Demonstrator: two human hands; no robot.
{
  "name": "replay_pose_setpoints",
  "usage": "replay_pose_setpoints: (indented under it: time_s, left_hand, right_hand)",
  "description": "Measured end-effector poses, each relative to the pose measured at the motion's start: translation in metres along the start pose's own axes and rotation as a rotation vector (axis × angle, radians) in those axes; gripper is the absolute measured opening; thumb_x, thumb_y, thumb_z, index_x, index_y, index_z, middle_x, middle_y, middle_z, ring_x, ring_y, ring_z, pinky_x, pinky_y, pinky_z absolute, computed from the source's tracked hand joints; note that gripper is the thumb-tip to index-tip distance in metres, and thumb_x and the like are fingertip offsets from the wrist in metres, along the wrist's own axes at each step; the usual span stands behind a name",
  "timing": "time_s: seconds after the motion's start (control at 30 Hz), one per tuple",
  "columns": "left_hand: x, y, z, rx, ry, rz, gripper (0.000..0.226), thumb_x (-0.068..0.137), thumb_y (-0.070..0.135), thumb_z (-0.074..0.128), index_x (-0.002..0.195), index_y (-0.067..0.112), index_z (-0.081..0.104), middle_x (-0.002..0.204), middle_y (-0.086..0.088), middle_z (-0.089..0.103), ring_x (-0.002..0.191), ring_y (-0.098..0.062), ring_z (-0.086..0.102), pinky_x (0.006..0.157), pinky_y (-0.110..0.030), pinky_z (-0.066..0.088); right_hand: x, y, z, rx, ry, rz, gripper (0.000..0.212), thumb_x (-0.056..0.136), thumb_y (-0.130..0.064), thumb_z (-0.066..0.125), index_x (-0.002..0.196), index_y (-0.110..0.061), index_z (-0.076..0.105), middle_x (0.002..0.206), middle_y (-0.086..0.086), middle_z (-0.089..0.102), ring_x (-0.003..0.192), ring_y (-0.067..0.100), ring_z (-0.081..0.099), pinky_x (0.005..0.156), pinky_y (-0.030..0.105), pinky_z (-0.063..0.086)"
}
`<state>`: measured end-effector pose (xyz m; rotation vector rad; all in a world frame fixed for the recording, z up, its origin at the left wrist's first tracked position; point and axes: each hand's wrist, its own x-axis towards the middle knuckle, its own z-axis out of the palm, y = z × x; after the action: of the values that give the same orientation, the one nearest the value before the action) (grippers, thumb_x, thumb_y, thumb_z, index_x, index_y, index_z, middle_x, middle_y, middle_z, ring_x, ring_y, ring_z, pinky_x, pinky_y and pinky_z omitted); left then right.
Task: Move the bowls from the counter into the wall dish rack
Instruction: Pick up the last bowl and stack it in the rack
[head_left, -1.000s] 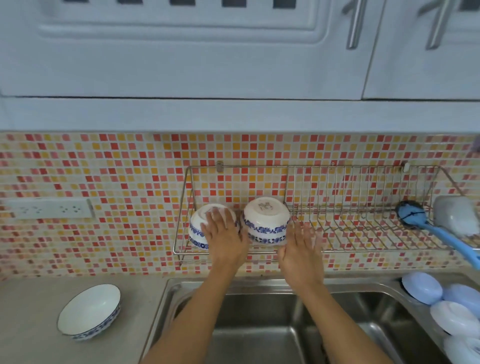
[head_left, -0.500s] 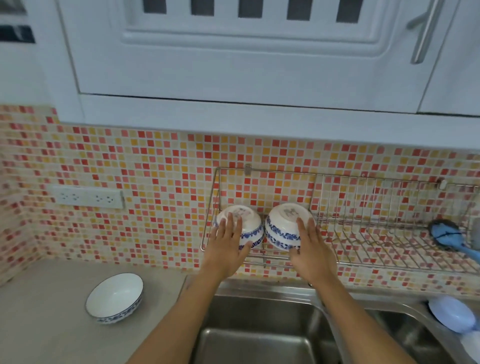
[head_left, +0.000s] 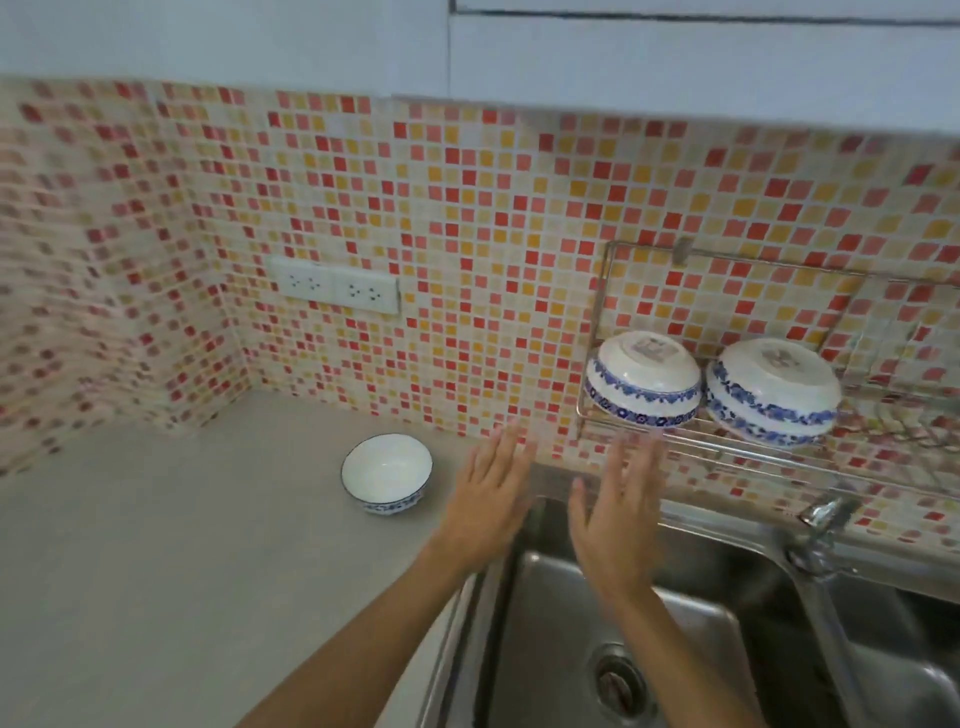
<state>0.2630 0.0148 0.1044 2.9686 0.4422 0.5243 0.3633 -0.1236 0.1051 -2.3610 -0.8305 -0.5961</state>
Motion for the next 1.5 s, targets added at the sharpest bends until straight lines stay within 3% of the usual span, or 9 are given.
replay_pose_setpoints:
  time_s: [0.27, 0.4, 0.47, 0.63, 0.73, 0.83, 1.03, 1.17, 1.5]
  left_hand:
    - [-0.041, -0.150, 0.003, -0.050, -0.055, -0.452, 0.068, 0.099, 0.041, 0.037, 0.152, 0.017, 0.002, 0.159, -0.016, -0.011, 0.147, -0.034, -0.006, 0.117, -0.047, 0.001]
    - [-0.053, -0.201, 0.024, -0.174, -0.103, -0.650, 0.072, 0.098, 0.043, 0.039, 0.152, 0.013, 0.002, 0.159, -0.018, -0.008, 0.146, -0.035, -0.005, 0.117, -0.047, 0.003]
    - [-0.056, -0.218, 0.035, -0.259, -0.153, -0.736, 0.075, 0.097, 0.045, 0.040, 0.152, 0.010, 0.002, 0.159, -0.017, -0.006, 0.147, -0.035, -0.001, 0.118, -0.046, 0.007]
    - [-0.055, -0.242, 0.055, -0.565, -0.272, -0.870, 0.074, 0.097, 0.043, 0.042, 0.150, 0.001, 0.010, 0.157, -0.021, 0.011, 0.141, -0.037, 0.024, 0.110, -0.044, 0.028]
    - [-0.053, -0.249, 0.062, -0.666, -0.257, -0.868, 0.059, 0.095, 0.039, 0.046, 0.139, 0.002, 0.035, 0.140, -0.022, 0.044, 0.125, -0.037, 0.046, 0.099, -0.041, 0.039]
    - [-0.054, -0.253, 0.065, -0.742, -0.247, -0.839, 0.050, 0.094, 0.029, 0.049, 0.136, 0.003, 0.040, 0.131, -0.019, 0.053, 0.117, -0.036, 0.051, 0.093, -0.037, 0.042]
    - [-0.060, -0.253, 0.067, -0.839, -0.193, -0.855, 0.043, 0.090, 0.022, 0.053, 0.129, 0.003, 0.046, 0.125, -0.018, 0.055, 0.108, -0.031, 0.055, 0.085, -0.030, 0.044]
    - [-0.068, -0.249, 0.060, -1.096, -0.121, -1.012, 0.050, 0.092, 0.047, 0.050, 0.130, 0.016, 0.043, 0.130, -0.010, 0.053, 0.113, -0.027, 0.055, 0.097, -0.043, 0.048]
    - [-0.060, -0.172, 0.001, -1.669, -0.109, -0.928, 0.056, 0.093, 0.065, 0.027, 0.132, 0.030, 0.047, 0.125, -0.002, 0.059, 0.108, -0.023, 0.060, 0.073, -0.037, 0.058]
  right_hand:
    - [-0.035, -0.094, 0.101, -0.030, -0.469, -0.120, 0.073, 0.092, -0.036, 0.056, 0.153, -0.022, 0.020, 0.162, 0.016, 0.001, 0.149, 0.035, 0.002, 0.115, 0.058, 0.023]
    - [-0.029, -0.131, 0.139, 0.063, -0.649, 0.059, 0.076, 0.093, -0.053, 0.047, 0.154, -0.025, 0.012, 0.163, 0.010, 0.002, 0.149, 0.031, 0.000, 0.120, 0.050, 0.010]
    - [-0.022, -0.149, 0.152, 0.258, -0.693, 0.291, 0.080, 0.091, -0.054, 0.053, 0.154, -0.022, 0.015, 0.161, 0.009, 0.019, 0.147, 0.028, 0.019, 0.116, 0.044, 0.022]
    - [-0.003, -0.176, 0.192, 0.512, -0.735, 0.825, 0.080, 0.087, -0.043, 0.064, 0.150, -0.013, 0.024, 0.143, 0.017, 0.047, 0.126, 0.038, 0.048, 0.101, 0.046, 0.046]
    - [-0.005, -0.183, 0.207, 0.509, -0.766, 0.877, 0.071, 0.084, -0.031, 0.068, 0.144, -0.015, 0.033, 0.136, 0.014, 0.050, 0.116, 0.037, 0.054, 0.077, 0.048, 0.058]
    - [-0.008, -0.187, 0.219, 0.544, -0.773, 0.949, 0.055, 0.086, -0.016, 0.060, 0.137, -0.015, 0.039, 0.130, 0.014, 0.051, 0.107, 0.037, 0.059, 0.053, 0.038, 0.058]
    - [-0.013, -0.190, 0.230, 0.724, -0.655, 1.122, 0.052, 0.080, 0.000, 0.049, 0.130, -0.013, 0.045, 0.126, 0.016, 0.055, 0.098, 0.039, 0.064, 0.053, 0.037, 0.058]
    - [-0.028, -0.189, 0.210, 0.869, -0.670, 1.160, 0.051, 0.078, 0.000, 0.046, 0.127, -0.013, 0.047, 0.124, 0.016, 0.058, 0.090, 0.037, 0.068, 0.054, 0.037, 0.058]
    - [-0.025, -0.168, 0.090, 0.933, -0.706, 0.918, 0.034, 0.089, -0.004, 0.050, 0.120, -0.019, 0.045, 0.116, 0.013, 0.062, 0.090, 0.031, 0.071, 0.080, 0.043, 0.059]
